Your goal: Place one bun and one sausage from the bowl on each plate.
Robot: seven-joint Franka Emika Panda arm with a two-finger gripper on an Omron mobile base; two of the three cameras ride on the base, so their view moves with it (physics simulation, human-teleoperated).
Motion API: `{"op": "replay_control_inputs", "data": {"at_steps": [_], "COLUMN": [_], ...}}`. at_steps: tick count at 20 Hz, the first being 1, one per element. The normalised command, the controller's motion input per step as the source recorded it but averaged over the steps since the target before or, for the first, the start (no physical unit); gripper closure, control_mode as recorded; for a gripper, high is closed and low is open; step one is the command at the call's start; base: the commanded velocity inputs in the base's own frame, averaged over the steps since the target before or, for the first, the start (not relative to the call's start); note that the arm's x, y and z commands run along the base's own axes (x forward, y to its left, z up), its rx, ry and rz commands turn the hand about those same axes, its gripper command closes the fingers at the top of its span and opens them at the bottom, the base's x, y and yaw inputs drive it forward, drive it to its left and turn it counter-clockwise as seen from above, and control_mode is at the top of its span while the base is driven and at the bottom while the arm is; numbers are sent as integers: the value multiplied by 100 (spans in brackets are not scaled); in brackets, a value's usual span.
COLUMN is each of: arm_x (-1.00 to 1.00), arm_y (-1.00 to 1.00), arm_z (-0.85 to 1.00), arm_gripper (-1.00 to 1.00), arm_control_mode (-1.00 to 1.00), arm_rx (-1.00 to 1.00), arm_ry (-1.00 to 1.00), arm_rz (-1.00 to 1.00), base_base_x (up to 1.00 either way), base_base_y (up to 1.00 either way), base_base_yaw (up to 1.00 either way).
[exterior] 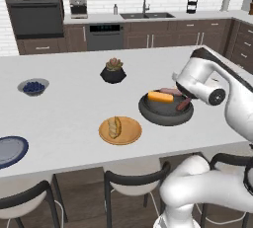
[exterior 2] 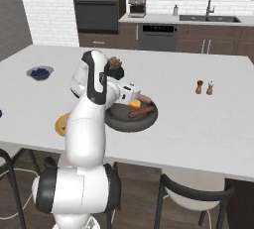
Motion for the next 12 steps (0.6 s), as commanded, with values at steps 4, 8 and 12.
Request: {"op": "replay_control_inputs", "data": {"at_steps": [4,8,12], "arm_x": [-27,-11,0], "arm_y": [-15,-67,-59], "arm_z": [-81,-51,-38], "arm_gripper": [-100,-100,-100], "arm_control_mode": [-100,-100,-100], "arm_rx": [-86,-76,-69], "arm_ry": [-4,0,0], "arm_rz": [0,0,3], "base_base_x": [0,0,0], "base_base_y": [0,0,0], "base_base_yaw": [0,0,0]}}
